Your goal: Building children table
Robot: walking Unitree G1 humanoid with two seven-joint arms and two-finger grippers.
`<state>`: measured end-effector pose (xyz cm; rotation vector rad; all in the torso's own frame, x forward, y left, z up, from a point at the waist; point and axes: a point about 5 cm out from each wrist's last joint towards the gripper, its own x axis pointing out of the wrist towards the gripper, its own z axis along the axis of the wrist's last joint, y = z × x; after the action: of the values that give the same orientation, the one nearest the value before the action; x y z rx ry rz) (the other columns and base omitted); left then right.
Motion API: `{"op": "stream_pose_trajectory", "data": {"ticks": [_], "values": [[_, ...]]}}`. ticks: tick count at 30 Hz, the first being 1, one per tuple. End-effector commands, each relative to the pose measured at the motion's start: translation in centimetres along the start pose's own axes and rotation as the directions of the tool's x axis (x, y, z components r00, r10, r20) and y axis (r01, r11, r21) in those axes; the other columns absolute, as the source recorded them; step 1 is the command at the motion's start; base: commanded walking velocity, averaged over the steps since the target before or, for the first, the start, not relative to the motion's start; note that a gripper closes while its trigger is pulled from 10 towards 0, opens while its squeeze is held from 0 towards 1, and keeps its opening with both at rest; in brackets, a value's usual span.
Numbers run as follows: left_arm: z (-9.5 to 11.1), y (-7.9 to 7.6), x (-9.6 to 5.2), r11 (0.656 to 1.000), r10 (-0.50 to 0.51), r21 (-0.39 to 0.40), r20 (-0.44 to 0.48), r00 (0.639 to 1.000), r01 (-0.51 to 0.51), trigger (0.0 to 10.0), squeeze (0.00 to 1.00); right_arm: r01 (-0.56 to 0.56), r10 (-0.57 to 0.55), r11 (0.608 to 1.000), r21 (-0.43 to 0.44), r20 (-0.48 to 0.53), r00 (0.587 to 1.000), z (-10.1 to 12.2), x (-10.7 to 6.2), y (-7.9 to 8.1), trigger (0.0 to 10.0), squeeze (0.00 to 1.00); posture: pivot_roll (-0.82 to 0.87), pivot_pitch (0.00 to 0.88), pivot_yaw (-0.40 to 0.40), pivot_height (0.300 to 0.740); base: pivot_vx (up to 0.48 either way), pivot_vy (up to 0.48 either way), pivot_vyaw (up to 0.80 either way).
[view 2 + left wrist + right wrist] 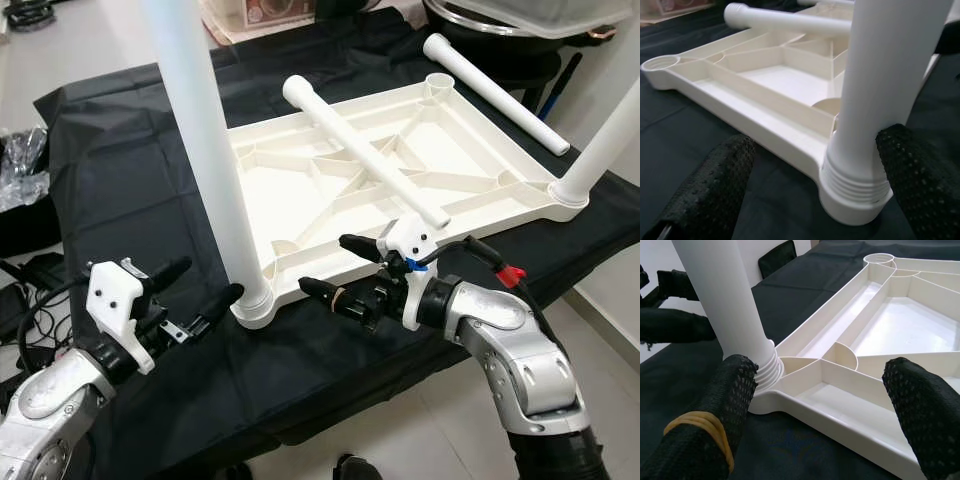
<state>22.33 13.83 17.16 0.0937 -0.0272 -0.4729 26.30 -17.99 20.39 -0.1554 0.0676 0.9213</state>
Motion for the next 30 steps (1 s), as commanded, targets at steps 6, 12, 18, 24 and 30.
{"op": "stream_pose_trajectory", "data": {"ticks": [6,12,18,24,30], "values": [[-0.4,-1.0,0.1,0.993,0.118,0.025,-0.034,0.992,-0.118,10.0,0.00,-0.003,0.002,1.000,-0.002,-0.014,1.000,-0.4,0.0,0.0,10.0,0.00,-0.01,0.190,0.030,0.740,0.000,0.000,0.00],[0.5,-2.9,0.1,0.998,0.064,-0.013,0.026,0.998,-0.064,10.0,0.00,-0.006,0.006,1.000,-0.002,-0.021,1.000,-0.5,0.0,0.0,10.0,0.00,-0.01,0.189,0.026,0.740,0.000,0.000,0.00],[0.8,-4.7,-1.0,0.993,-0.089,-0.076,0.045,0.995,0.092,10.0,0.00,-0.004,0.004,1.000,-0.003,-0.022,1.000,-0.5,0.0,-0.1,10.0,0.00,0.00,0.189,0.023,0.740,0.000,0.000,0.00],[0.7,-4.3,-1.2,0.996,-0.082,-0.038,0.025,0.996,0.083,10.0,0.00,0.003,-0.003,1.000,-0.007,-0.021,1.000,-0.5,0.0,-0.2,10.0,0.00,0.00,0.189,0.022,0.740,0.000,0.000,0.00],[0.7,-3.2,0.5,0.998,0.053,0.044,0.025,0.998,-0.054,10.0,0.00,0.006,-0.006,1.000,-0.008,-0.017,1.000,-0.4,0.1,-0.3,10.0,0.00,-0.01,0.187,0.016,0.740,0.000,0.000,0.00]]}}
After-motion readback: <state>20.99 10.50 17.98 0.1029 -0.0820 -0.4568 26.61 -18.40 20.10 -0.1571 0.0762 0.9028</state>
